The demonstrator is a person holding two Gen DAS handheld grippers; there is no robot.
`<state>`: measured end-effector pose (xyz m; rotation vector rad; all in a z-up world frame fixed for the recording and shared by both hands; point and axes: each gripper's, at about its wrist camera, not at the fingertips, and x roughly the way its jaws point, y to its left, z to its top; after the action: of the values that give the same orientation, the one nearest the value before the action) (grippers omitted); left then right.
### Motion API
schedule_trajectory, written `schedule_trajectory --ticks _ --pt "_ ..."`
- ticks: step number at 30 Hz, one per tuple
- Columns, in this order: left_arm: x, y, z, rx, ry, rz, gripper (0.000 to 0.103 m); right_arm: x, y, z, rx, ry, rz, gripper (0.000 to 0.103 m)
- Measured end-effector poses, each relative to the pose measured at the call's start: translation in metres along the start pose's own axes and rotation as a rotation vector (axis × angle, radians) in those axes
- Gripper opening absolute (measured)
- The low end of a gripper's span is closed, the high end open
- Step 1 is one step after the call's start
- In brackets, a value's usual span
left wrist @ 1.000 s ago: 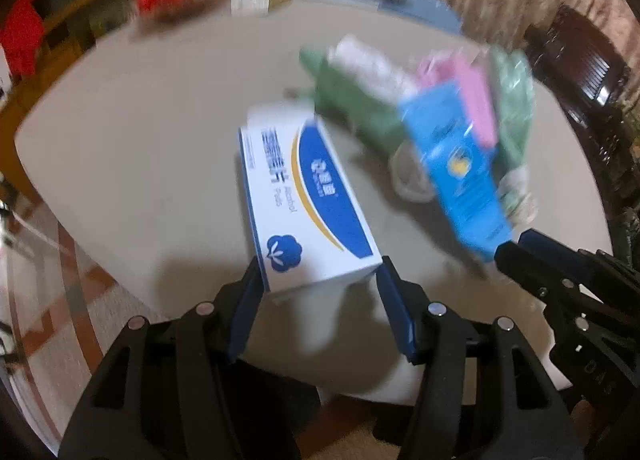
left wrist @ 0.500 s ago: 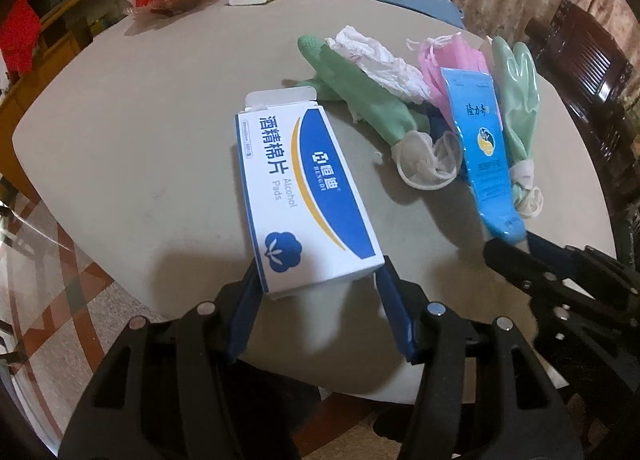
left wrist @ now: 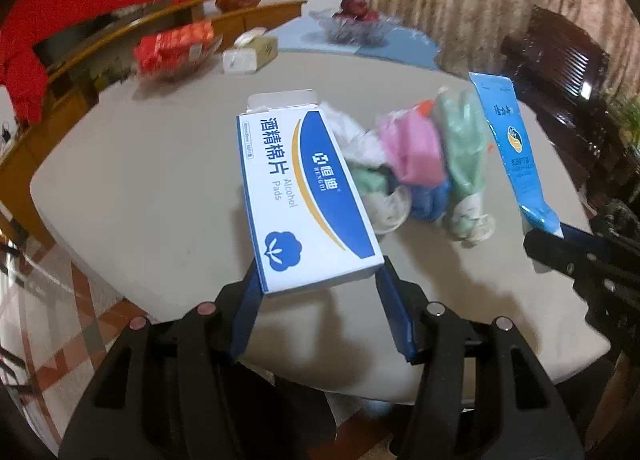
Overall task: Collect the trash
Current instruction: 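Carry the blue tube over the bin and release it with the right tool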
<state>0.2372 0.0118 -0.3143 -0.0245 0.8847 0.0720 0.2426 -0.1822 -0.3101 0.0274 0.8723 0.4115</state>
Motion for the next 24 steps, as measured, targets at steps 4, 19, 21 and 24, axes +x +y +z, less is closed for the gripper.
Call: schedule_trajectory --ticks 4,19,21,24 --pt "-0.019 -0.016 0.006 0.027 -0.038 -0.020 0.054 -0.026 -0.017 0.001 0.004 -0.030 -0.044 0.029" --pt "-0.069 -0.160 0.011 0.174 -0.100 -0.184 0.054 -0.134 -0.134 -0.035 0.106 -0.095 -0.275 0.029" --pt "-0.074 -0.187 0.007 0.201 -0.100 -0.216 0.054 -0.146 -0.151 -0.041 0.122 -0.096 -0.301 0.029" --pt "-0.079 -0.229 0.000 0.244 -0.092 -0.268 0.054 -0.167 -0.181 -0.053 0.154 -0.099 -0.349 0.029"
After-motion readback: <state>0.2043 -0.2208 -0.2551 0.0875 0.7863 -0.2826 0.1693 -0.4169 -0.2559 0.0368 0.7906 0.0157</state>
